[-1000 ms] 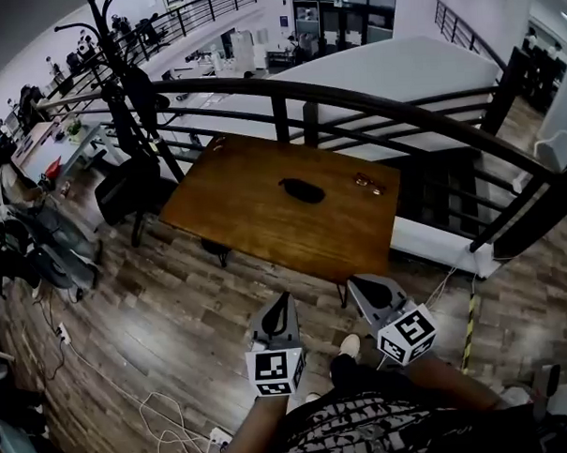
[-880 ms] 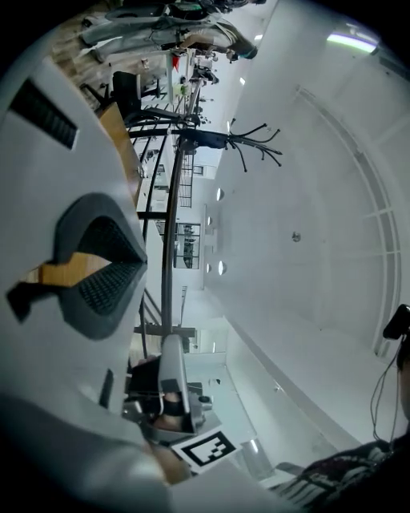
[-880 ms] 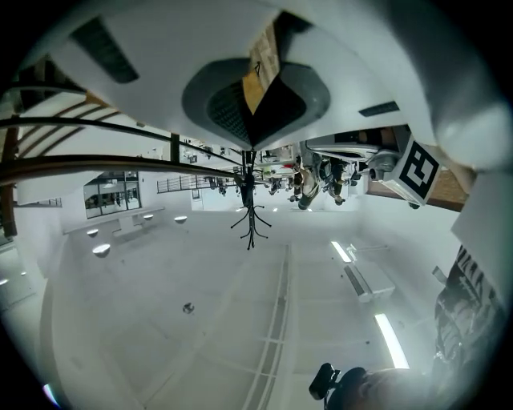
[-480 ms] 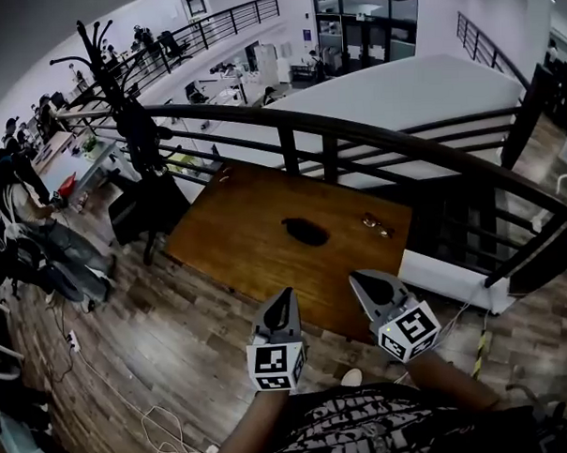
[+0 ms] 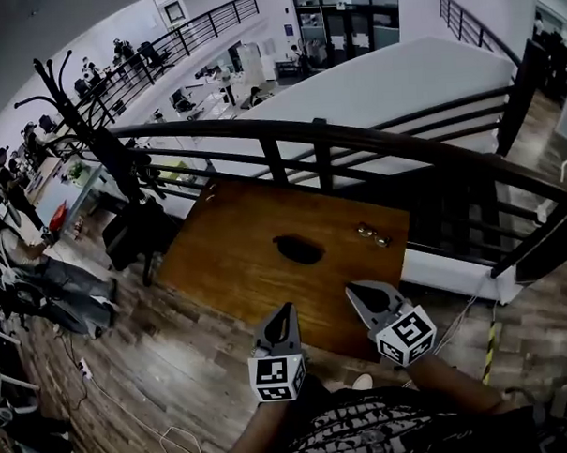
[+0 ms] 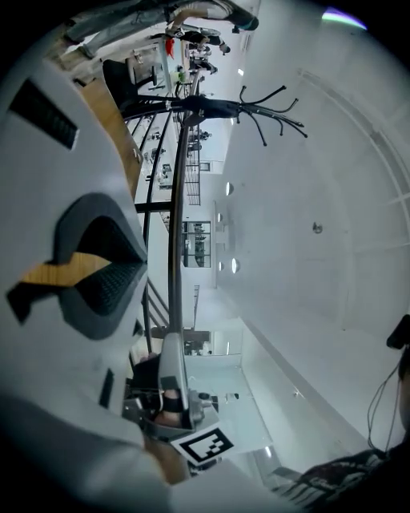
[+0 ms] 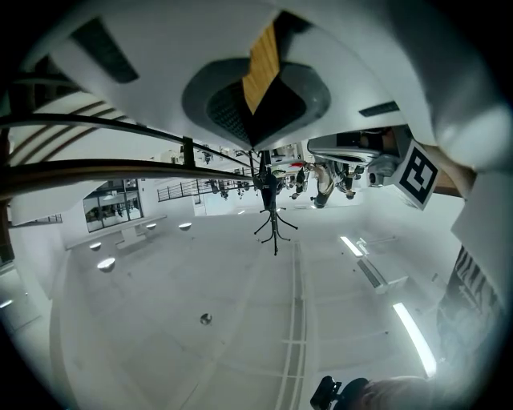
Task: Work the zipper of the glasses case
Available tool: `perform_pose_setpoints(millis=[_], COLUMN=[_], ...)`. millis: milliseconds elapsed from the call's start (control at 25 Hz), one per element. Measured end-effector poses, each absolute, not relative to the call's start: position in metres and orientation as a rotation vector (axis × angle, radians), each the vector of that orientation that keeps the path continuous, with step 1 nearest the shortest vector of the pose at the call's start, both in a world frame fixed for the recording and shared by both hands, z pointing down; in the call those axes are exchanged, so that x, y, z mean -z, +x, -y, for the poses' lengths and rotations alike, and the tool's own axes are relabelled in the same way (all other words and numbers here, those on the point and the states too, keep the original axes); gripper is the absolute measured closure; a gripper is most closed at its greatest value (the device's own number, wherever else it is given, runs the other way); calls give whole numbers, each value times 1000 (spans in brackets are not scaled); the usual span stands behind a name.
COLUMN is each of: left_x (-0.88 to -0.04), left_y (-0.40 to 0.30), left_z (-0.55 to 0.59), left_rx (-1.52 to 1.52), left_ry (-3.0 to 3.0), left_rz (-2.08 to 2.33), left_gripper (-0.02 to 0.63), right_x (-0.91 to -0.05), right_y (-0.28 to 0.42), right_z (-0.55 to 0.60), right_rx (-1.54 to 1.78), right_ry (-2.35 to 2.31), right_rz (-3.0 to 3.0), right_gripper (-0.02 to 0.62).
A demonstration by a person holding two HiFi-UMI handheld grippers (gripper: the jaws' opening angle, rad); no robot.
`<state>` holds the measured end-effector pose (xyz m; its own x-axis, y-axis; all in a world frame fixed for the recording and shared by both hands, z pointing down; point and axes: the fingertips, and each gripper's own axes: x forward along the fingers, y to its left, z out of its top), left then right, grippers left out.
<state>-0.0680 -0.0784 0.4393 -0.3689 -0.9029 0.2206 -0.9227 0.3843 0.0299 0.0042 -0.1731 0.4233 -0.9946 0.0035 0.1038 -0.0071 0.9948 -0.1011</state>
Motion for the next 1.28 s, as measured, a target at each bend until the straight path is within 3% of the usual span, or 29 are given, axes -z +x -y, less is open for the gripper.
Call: perform_pose_setpoints(millis=[320,640,880,1040,1280], left_x=[-469,-538,-564,-606,-655], left_y=[-128,-216,-211,-224,-224], left_z=[126,132,161,179,234], left_rx=[-129,-97,-162,-288,-570], left_ry=[1760,1852,1994,2155,2301], left_rz=[2298,2104,1922,1739,1532], left_gripper=[603,602,603,603,603], right_x=[-461,-509,-502,-543,-599], right_y=[-39,-127,-124,-140,-140], right_z=[197,196,212,219,243], right_rx=[-258,-313,-262,-241,-505], right_ry=[113,287,410,471,491], right_rz=[2934,2860,2829,2732,2649], right_gripper=[597,597,597,597,597])
